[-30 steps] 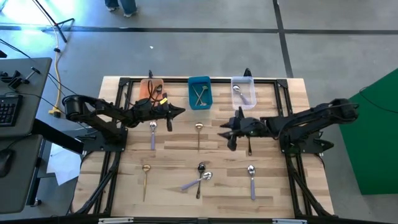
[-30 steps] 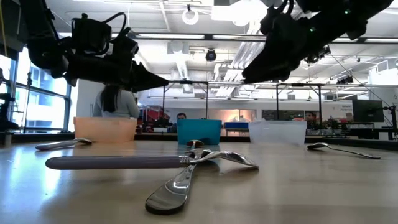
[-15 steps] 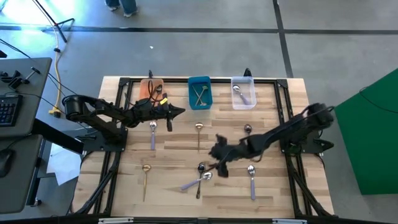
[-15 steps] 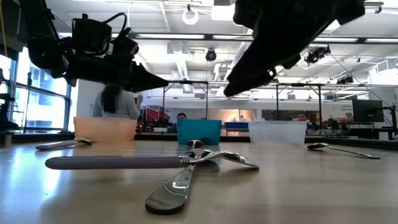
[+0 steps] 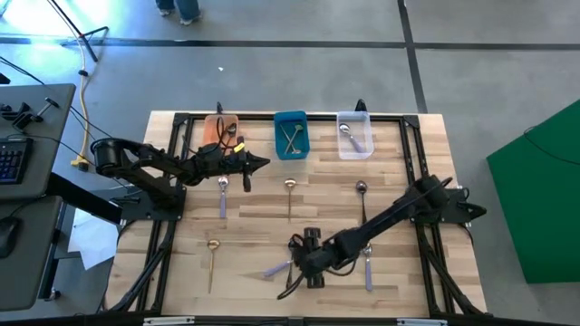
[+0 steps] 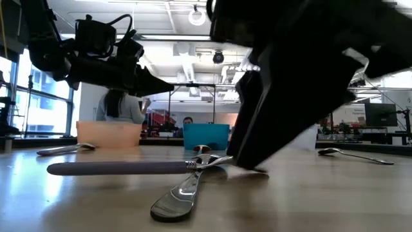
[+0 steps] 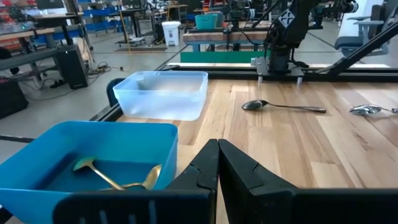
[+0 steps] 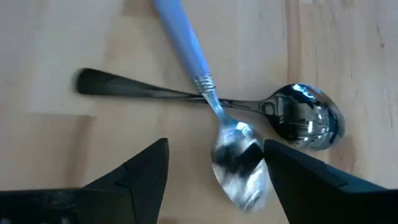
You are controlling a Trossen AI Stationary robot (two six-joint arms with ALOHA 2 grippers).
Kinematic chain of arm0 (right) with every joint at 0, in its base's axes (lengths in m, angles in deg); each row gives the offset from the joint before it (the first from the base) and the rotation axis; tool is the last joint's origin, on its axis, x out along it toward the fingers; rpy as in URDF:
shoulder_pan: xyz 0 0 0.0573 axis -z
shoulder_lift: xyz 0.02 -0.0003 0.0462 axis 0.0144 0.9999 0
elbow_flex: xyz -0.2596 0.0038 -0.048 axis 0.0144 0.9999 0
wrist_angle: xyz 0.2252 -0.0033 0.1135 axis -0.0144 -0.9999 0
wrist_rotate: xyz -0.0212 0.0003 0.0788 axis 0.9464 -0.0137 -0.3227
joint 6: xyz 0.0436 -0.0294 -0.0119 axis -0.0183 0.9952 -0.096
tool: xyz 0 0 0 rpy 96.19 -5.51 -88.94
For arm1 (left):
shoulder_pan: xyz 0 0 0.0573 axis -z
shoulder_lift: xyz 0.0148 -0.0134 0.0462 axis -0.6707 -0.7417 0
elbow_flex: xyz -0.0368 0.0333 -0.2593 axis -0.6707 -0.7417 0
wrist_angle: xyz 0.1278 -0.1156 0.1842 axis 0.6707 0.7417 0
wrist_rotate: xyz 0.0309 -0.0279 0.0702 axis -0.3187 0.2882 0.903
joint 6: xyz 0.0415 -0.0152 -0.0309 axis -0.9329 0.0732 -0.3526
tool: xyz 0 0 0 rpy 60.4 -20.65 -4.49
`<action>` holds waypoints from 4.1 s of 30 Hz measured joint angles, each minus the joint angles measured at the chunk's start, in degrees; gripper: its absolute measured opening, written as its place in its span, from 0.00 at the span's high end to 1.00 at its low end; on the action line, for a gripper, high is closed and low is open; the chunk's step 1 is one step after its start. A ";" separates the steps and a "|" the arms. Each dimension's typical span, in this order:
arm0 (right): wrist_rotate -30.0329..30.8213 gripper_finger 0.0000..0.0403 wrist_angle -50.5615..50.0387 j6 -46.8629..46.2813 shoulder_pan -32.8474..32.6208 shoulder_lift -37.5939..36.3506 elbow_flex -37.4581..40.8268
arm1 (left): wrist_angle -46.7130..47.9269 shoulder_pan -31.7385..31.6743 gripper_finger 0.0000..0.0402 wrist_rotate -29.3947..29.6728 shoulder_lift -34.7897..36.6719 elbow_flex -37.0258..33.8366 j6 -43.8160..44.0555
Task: Sort silverware by color (type)
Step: Put the middle purple spoon into the transparent bin, then put the top black spoon into the orange bin
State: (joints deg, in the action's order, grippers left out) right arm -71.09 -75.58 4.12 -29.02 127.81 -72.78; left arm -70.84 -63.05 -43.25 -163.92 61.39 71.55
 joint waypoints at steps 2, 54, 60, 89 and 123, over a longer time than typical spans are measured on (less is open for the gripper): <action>0.60 0.39 -0.35 -0.01 0.01 1.45 -0.76 | 0.13 0.01 1.00 -0.03 0.00 0.00 0.69; 9.90 0.65 -46.62 -11.74 25.45 -26.55 -0.66 | -0.13 2.01 1.00 0.21 0.00 0.13 1.83; 10.72 0.65 -51.09 -8.31 45.15 -30.06 -0.70 | -0.86 1.60 1.00 0.62 0.00 0.13 0.51; -7.52 0.65 -44.59 -9.51 70.21 -16.63 -0.70 | -1.00 -0.11 1.00 2.18 0.02 0.11 1.02; -0.83 0.87 -36.73 4.70 65.09 -18.72 -0.70 | -0.16 -0.04 1.00 2.12 0.02 0.09 3.86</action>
State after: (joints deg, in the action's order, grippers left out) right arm -71.92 -112.31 8.81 36.07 109.09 -73.48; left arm -71.00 -63.10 -41.13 -163.90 61.48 75.40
